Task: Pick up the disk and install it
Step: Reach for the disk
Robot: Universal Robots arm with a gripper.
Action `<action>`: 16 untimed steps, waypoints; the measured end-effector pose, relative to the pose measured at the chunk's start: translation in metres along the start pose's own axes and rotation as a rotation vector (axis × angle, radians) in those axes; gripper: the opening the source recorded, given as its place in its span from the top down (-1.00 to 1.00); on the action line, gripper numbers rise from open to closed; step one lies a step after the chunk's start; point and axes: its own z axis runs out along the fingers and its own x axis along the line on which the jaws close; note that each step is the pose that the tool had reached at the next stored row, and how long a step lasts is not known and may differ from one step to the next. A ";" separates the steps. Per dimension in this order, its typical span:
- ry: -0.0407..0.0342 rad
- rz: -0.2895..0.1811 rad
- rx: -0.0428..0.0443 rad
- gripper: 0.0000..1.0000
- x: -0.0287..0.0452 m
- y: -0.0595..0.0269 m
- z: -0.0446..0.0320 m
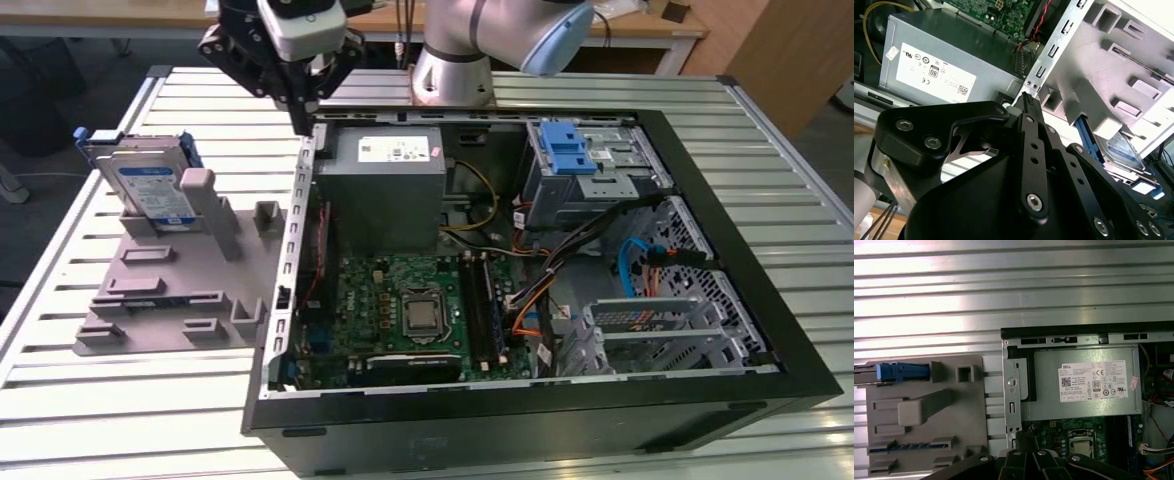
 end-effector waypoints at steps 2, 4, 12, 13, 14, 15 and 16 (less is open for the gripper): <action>0.0000 0.000 0.0000 0.79 0.0008 0.0000 0.0000; 0.0000 0.000 0.0000 0.79 0.0016 -0.0001 0.0001; 0.0000 0.000 0.0000 0.79 0.0049 -0.0004 0.0003; 0.0000 0.000 0.0000 0.79 0.0053 -0.0004 0.0004; 0.0000 0.000 0.0000 0.79 0.0058 -0.0004 0.0004; 0.0000 0.000 0.0000 0.79 0.0062 -0.0005 0.0004; 0.0000 0.000 0.0000 0.79 0.0066 -0.0005 0.0004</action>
